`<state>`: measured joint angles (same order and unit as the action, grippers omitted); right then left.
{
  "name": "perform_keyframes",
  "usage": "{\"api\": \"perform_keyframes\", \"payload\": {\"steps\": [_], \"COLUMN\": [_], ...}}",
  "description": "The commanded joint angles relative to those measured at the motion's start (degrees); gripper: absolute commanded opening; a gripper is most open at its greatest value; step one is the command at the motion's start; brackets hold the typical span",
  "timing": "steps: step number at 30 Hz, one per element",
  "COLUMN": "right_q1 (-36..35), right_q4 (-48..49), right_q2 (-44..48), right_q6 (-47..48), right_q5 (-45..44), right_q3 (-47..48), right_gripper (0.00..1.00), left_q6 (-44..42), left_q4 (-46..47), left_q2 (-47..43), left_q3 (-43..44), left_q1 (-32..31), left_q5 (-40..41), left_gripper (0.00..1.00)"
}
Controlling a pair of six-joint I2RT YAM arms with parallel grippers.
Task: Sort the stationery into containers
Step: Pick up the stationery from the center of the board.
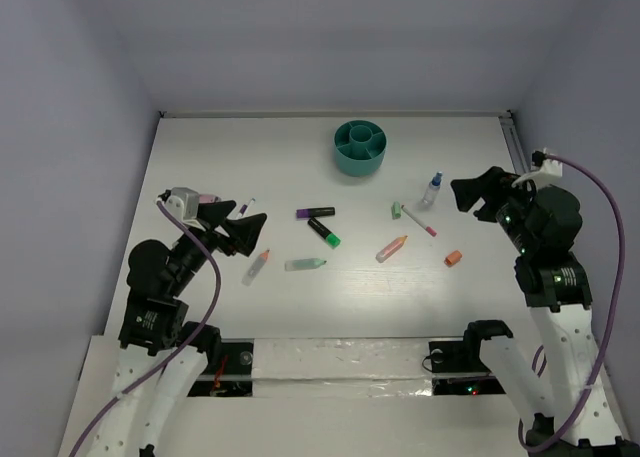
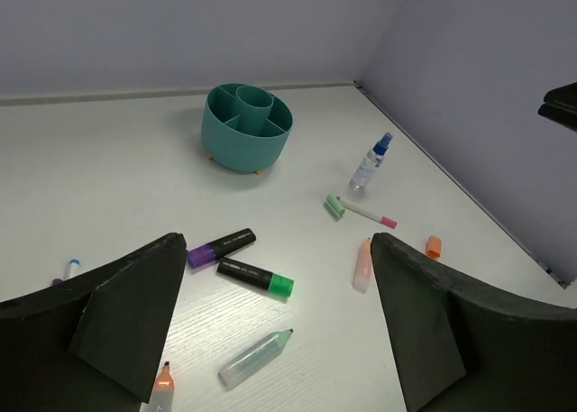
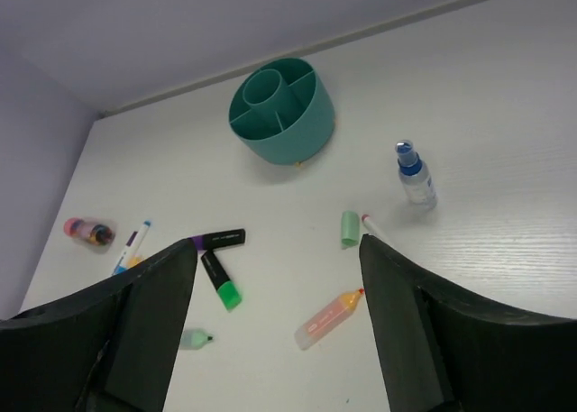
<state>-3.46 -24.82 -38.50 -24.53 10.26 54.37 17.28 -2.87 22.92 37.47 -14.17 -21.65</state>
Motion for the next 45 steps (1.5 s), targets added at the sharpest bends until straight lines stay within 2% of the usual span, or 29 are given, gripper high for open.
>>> {"api": "perform_keyframes", "payload": {"steps": [1,2,3,5,7,8,9,10,11,12,14,15,16,17,23,26,27,29,30,35,45], "right_q1": [-0.3,-0.3,-0.3,-0.3,-0.3,-0.3,-0.3,-0.3,-0.3,-0.3,-0.3,-0.3,-0.3,-0.3,-1.4,-4.1,-4.1,-4.7,-4.7,-4.7,-5.2], "right_q4": [-0.2,-0.4,-0.8,-0.4,0.7,1.1,1.5,2.6,2.9,3.2,4.3,4.9,5.0,4.9,8.1,8.7,8.7,8.4,8.6,8.5,10.5], "right_q2": [-0.4,-0.8,-1.9,-3.4,-6.2,-7.4,-8.4,-10.3,-11.2,-12.0,-14.6,-16.6,-16.6,-19.1,-28.3,-34.7,-36.2,-40.3,-41.4,-48.0,-54.5], "right_q6": [1.8,1.9,1.9,2.1,2.1,2.3,2.8,3.2,3.9,4.1,4.7,4.9,5.2,5.6,6.1,7.2,8.0,9.1,9.6,10.9,11.2], "right_q5": [-5.0,-5.6,-7.0,-8.4,-8.9,-8.8,-8.7,-8.7,-8.9,-9.5,-9.9,-12.0,-12.2,-12.5,-13.2,-15.7,-16.3,-18.7,-19.9,-25.0,-23.2], "right_q3": [-0.8,-0.8,-0.8,-1.2,-1.9,-2.1,-2.2,-2.2,-2.7,-2.7,-3.0,-3.0,-2.9,-2.6,0.5,4.0,4.9,7.6,8.1,11.2,14.5], "right_gripper": [0.61,0.18,0.04,0.0,0.0,0.07,0.19,0.35,0.61,0.7,0.91,0.94,0.95,0.96,0.97,0.95,0.94,0.93,0.93,0.91,0.73], "left_q6": [-0.8,-0.8,-0.9,-1.0,-1.2,-1.2,-1.2,-1.2,-1.3,-1.5,-2.0,-1.7,-1.7,-1.3,-1.2,-1.1,-1.1,-1.0,-0.9,-0.9,-0.9], "left_q4": [1.8,1.6,1.4,1.0,1.3,1.4,1.2,1.2,0.7,0.1,-2.3,-3.5,-3.5,-3.8,-3.7,-3.7,-3.7,-3.6,-3.6,-3.5,-3.4], "left_q2": [0.9,0.9,0.9,0.7,0.4,0.2,0.1,-0.2,-0.2,-0.2,-0.5,-0.9,-1.1,-1.3,-0.8,-1.3,-1.4,-1.7,-1.8,-2.0,-2.4], "left_q3": [2.1,2.0,1.9,1.8,1.7,1.6,1.6,1.6,1.6,1.5,1.5,1.2,1.2,0.9,0.6,0.4,0.4,0.2,0.1,0.1,-0.1], "left_q1": [-0.2,-0.2,-0.2,-0.8,-0.8,-1.3,-1.3,-1.9,-1.9,-1.9,-2.4,-3.1,-3.1,-3.7,-4.3,-4.3,-4.3,-4.3,-4.3,-4.8,-4.8], "left_q5": [-0.6,-0.7,-0.6,-0.9,-1.7,-2.4,-2.5,-2.8,-3.0,-3.0,-2.0,-0.1,1.1,1.8,2.7,2.8,2.8,2.8,2.8,2.8,2.5], "left_gripper": [0.81,0.81,0.8,0.76,0.65,0.62,0.53,0.44,0.37,0.22,0.1,0.05,0.05,0.05,0.26,0.38,0.47,0.58,0.61,0.63,0.68]}}
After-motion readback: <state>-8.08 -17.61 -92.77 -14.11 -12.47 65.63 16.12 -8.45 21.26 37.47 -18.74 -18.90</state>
